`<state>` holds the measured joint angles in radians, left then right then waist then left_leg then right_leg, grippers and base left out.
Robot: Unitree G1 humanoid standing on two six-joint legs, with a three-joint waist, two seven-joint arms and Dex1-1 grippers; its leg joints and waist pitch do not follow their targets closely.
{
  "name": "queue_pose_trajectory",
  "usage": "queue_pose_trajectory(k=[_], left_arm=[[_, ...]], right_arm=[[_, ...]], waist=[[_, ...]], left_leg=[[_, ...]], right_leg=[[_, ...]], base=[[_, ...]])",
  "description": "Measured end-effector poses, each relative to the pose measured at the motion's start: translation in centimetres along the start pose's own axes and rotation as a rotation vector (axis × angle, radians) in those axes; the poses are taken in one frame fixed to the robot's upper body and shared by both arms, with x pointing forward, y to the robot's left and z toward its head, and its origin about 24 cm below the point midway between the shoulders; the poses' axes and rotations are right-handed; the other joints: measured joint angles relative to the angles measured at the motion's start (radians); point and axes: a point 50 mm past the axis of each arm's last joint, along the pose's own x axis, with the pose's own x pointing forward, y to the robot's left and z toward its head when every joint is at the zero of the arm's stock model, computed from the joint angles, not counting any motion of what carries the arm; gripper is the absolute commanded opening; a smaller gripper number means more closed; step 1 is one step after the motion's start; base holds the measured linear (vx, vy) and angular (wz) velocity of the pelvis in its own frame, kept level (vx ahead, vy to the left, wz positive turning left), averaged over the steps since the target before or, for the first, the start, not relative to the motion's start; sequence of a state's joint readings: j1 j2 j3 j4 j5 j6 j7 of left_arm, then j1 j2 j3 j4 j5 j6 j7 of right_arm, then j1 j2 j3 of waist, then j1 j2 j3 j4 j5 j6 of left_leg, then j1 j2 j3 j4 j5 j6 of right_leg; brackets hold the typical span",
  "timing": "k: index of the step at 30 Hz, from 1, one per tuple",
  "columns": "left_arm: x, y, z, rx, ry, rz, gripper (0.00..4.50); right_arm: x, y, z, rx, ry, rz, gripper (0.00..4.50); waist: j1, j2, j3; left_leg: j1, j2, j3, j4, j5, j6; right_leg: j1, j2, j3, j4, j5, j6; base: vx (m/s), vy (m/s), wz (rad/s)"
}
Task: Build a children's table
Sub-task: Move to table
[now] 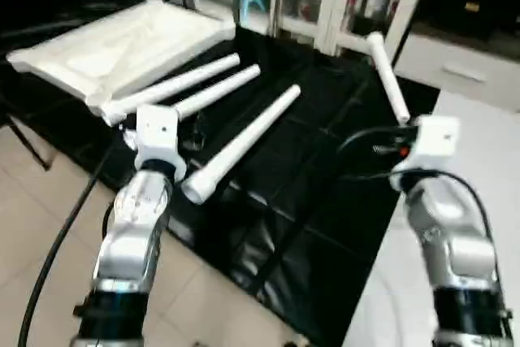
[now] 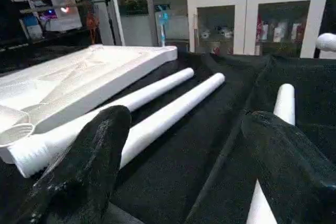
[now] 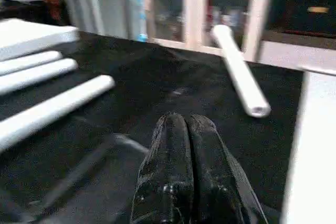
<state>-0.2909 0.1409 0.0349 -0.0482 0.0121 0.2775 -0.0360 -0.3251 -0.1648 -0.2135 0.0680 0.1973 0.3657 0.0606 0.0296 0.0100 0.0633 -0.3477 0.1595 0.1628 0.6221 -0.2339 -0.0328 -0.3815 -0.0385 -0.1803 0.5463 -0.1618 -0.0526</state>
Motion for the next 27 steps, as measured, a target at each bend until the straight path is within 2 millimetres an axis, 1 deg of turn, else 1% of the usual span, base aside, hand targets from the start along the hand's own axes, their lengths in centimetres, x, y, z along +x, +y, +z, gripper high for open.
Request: queue_pose_trajectory(k=[2, 4, 6, 8, 9, 10, 11, 12, 13, 14, 15, 16, 17, 18, 20, 21, 22, 23, 24, 25, 26, 27], left_arm=[[-0.2, 0.0, -0.3, -0.017, 0.008, -0.001, 3.86], [-0.4, 0.0, -0.6, -0.027, 0.017, -0.003, 3.86], [-0.5, 0.0, -0.6, -0.035, 0.018, -0.001, 3.86], [-0.5, -0.1, -0.6, -0.04, 0.018, -0.003, 3.86], [-0.4, -0.2, -0.6, -0.047, 0.018, -0.006, 3.93], [-0.4, -0.4, -0.6, -0.053, 0.016, -0.008, 3.93], [-0.4, -0.6, -0.5, -0.059, 0.014, -0.019, 3.96], [-0.3, -0.8, -0.5, -0.066, 0.012, -0.036, 3.96], [-0.3, -1.1, -0.3, -0.068, 0.005, -0.06, 3.96], [-0.2, -1.4, -0.2, -0.073, 0.002, -0.084, 3.96], [-0.2, -1.7, 0.0, -0.079, -0.004, -0.116, 3.96], [-0.2, -1.9, 0.1, -0.081, -0.01, -0.143, 3.96], [-0.3, -2.0, 0.3, -0.084, -0.019, -0.173, 3.96], [-0.4, -2.3, 0.6, -0.076, -0.032, -0.22, 3.96], [-0.5, -2.5, 0.9, -0.066, -0.045, -0.275, 3.96], [-0.7, -2.6, 1.0, -0.053, -0.049, -0.311, 3.96], [-0.8, -2.6, 1.3, -0.047, -0.057, -0.34, 3.96], [-1.2, -2.4, 1.6, -0.037, -0.057, -0.376, 3.96], [-2.2, -2.0, 2.0, -0.018, -0.052, -0.435, 3.96], [-2.7, -1.8, 2.2, -0.009, -0.049, -0.466, 3.96], [-3.3, -1.5, 2.6, -0.008, -0.046, -0.493, 3.96], [-4.1, -1.1, 3.0, 0.0, -0.037, -0.527, 3.96]], right_arm=[[0.1, -0.5, 0.1, -0.014, 0.003, -0.025, 0.0], [0.1, -1.0, 0.2, -0.026, 0.003, -0.049, 0.0], [0.1, -1.1, 0.2, -0.029, 0.004, -0.056, 0.0], [0.1, -1.1, 0.2, -0.028, 0.005, -0.058, 0.0], [0.3, -1.1, 0.4, -0.023, 0.008, -0.055, 0.18], [0.4, -1.2, 0.6, -0.023, 0.004, -0.057, 0.18], [0.6, -1.3, 0.9, -0.023, -0.001, -0.059, 0.31], [1.0, -1.6, 1.2, -0.017, -0.002, -0.063, 0.31], [1.4, -2.0, 1.7, -0.013, -0.008, -0.074, 0.52], [1.9, -2.3, 2.0, -0.016, -0.009, -0.078, 0.57], [2.6, -2.6, 2.3, -0.018, -0.01, -0.083, 0.64], [3.1, -2.8, 2.4, -0.021, -0.002, -0.088, 0.74], [3.6, -3.1, 2.4, -0.026, 0.007, -0.093, 0.74], [4.3, -3.6, 2.3, -0.034, 0.028, -0.11, 0.95], [5.0, -4.3, 2.3, -0.041, 0.053, -0.125, 1.0], [5.5, -4.5, 2.2, -0.034, 0.063, -0.126, 1.06], [5.7, -4.8, 2.1, -0.03, 0.068, -0.132, 1.22], [6.1, -4.8, 1.9, -0.02, 0.078, -0.129, 1.22], [6.6, -4.8, 1.9, 0.002, 0.082, -0.12, 1.39], [6.8, -5.0, 2.0, 0.009, 0.08, -0.122, 1.44], [6.9, -5.2, 2.0, 0.016, 0.074, -0.13, 1.53], [7.1, -5.1, 1.9, 0.019, 0.072, -0.139, 1.65]], waist=[[-0.002, -0.003, -0.002], [0.003, -0.003, -0.002], [0.005, -0.003, -0.002], [0.007, -0.003, -0.002], [0.006, -0.001, -0.002], [0.006, -0.001, -0.002], [0.007, 0.001, -0.003], [0.005, 0.002, -0.003], [0.007, 0.007, -0.002], [0.005, 0.011, -0.002], [0.005, 0.018, -0.002], [0.003, 0.021, -0.002], [0.001, 0.023, -0.002], [0.002, 0.024, -0.001], [0.002, 0.025, -0.001], [0.001, 0.023, 0.001], [0.004, 0.021, 0.003], [0.005, 0.019, 0.004], [0.005, 0.02, 0.006], [0.008, 0.021, 0.007], [0.016, 0.025, 0.009], [0.024, 0.033, 0.013]], left_leg=[[-0.001, -0.007, 0.007, 0.003, -0.003, 0.005], [-0.002, -0.015, 0.009, -0.002, -0.005, 0.009], [-0.002, -0.015, 0.009, -0.002, -0.005, 0.018], [-0.004, -0.015, 0.009, -0.001, -0.007, 0.021], [-0.005, -0.016, 0.009, 0.0, -0.008, 0.023], [-0.007, -0.017, 0.009, 0.0, -0.008, 0.024], [-0.007, -0.017, 0.009, 0.001, -0.008, 0.024], [-0.007, -0.018, 0.01, 0.001, -0.009, 0.025], [-0.007, -0.019, 0.01, 0.001, -0.009, 0.025], [-0.007, -0.019, 0.011, 0.002, -0.009, 0.025], [-0.006, -0.019, 0.011, 0.003, -0.008, 0.025], [-0.005, -0.019, 0.011, 0.003, -0.008, 0.024], [-0.005, -0.019, 0.011, 0.003, -0.008, 0.024], [-0.005, -0.019, 0.012, 0.003, -0.008, 0.023], [-0.003, -0.019, 0.012, 0.003, -0.007, 0.023], [-0.004, -0.019, 0.012, 0.003, -0.007, 0.023], [-0.007, -0.019, 0.012, 0.003, -0.007, 0.023], [-0.008, -0.018, 0.012, 0.003, -0.007, 0.023], [-0.011, -0.018, 0.012, 0.003, -0.007, 0.022], [-0.013, -0.018, 0.012, 0.003, -0.007, 0.022], [-0.017, -0.018, 0.012, 0.003, -0.007, 0.023], [-0.021, -0.018, 0.011, 0.005, -0.006, 0.023]], right_leg=[[-0.001, -0.005, 0.007, 0.001, 0.012, -0.015], [-0.002, -0.012, 0.008, 0.001, 0.014, -0.016], [-0.003, -0.013, 0.008, 0.0, 0.013, -0.014], [-0.005, -0.013, 0.008, 0.0, 0.012, -0.012], [-0.006, -0.014, 0.008, 0.001, 0.011, -0.011], [-0.007, -0.015, 0.009, 0.001, 0.011, -0.011], [-0.007, -0.016, 0.009, 0.003, 0.011, -0.011], [-0.008, -0.016, 0.009, 0.003, 0.011, -0.011], [-0.008, -0.017, 0.009, 0.004, 0.011, -0.011], [-0.008, -0.017, 0.01, 0.004, 0.011, -0.011], [-0.007, -0.017, 0.01, 0.004, 0.011, -0.011], [-0.007, -0.017, 0.01, 0.004, 0.011, -0.011], [-0.006, -0.017, 0.01, 0.005, 0.011, -0.011], [-0.007, -0.017, 0.01, 0.007, 0.011, -0.011], [-0.007, -0.017, 0.01, 0.008, 0.011, -0.011], [-0.007, -0.018, 0.01, 0.01, 0.011, -0.011], [-0.008, -0.018, 0.009, 0.011, 0.01, -0.012], [-0.009, -0.018, 0.009, 0.013, 0.01, -0.013], [-0.013, -0.018, 0.009, 0.014, 0.009, -0.013], [-0.015, -0.018, 0.009, 0.015, 0.01, -0.014], [-0.019, -0.018, 0.009, 0.016, 0.009, -0.014], [-0.023, -0.018, 0.01, 0.017, 0.011, -0.017]], base=[[0.013, 0.026, -0.01], [0.0, 0.0, 0.0], [0.0, 0.0, 0.0], [0.026, 0.01, 0.01], [0.0, 0.0, 0.0], [0.0, 0.0, 0.0], [0.0, 0.0, 0.0], [0.0, 0.0, 0.0], [0.0, 0.0, 0.0], [0.0, 0.0, 0.0], [0.0, 0.0, 0.0], [0.0, 0.0, 0.0], [0.0, 0.0, 0.0], [0.0, 0.0, 0.0], [0.0, 0.0, 0.0], [0.0, 0.0, 0.0], [0.0, 0.0, 0.0], [0.0, 0.0, 0.0], [0.0, 0.0, 0.0], [0.0, 0.0, 0.0], [0.0, 0.0, 0.0], [0.0, 0.0, 0.0]])
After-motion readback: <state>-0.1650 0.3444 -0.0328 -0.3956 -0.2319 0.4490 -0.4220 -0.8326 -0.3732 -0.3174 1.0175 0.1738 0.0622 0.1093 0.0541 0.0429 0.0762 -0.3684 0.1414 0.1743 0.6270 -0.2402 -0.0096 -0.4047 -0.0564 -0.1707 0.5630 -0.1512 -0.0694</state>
